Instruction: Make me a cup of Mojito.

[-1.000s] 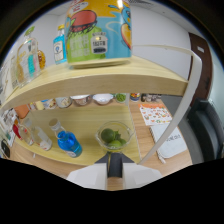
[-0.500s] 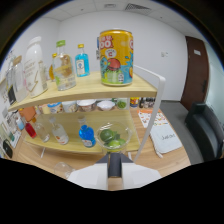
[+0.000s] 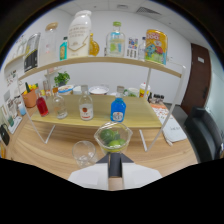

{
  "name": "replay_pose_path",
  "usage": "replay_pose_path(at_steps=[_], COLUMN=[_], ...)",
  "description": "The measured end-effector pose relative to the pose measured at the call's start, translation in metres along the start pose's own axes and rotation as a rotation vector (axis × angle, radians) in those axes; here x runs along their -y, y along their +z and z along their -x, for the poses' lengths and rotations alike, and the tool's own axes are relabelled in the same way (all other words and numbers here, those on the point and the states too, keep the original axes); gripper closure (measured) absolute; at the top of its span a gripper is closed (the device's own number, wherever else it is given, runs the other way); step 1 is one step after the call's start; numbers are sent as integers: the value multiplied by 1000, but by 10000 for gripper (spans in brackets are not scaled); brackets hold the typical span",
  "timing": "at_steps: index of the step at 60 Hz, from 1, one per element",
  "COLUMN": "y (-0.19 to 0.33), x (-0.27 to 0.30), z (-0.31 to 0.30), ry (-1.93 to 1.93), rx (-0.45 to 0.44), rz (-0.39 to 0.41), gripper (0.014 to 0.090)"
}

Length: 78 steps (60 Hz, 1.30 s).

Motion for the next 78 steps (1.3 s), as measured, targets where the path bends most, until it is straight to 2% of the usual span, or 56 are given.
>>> replay_pose_path(at_steps=[7,21,33,40,54,62,69,78], y=[-1,-11,-13,-7,1,-11,-31,-52], x=[12,57,74,67,51,62,82,97], z=[-2,-6,8,18,20,14,-3,-44], ry=[-186,-742,-1137,-1328,-1494,-1371,-1110,-704], rx=[-87,-310,-400,-392,-365,-358,-337,-257], rz=[-66,-285,-413,-449,-453,-469,-494,-488], gripper=[890,891,893,893,892,892,893,890])
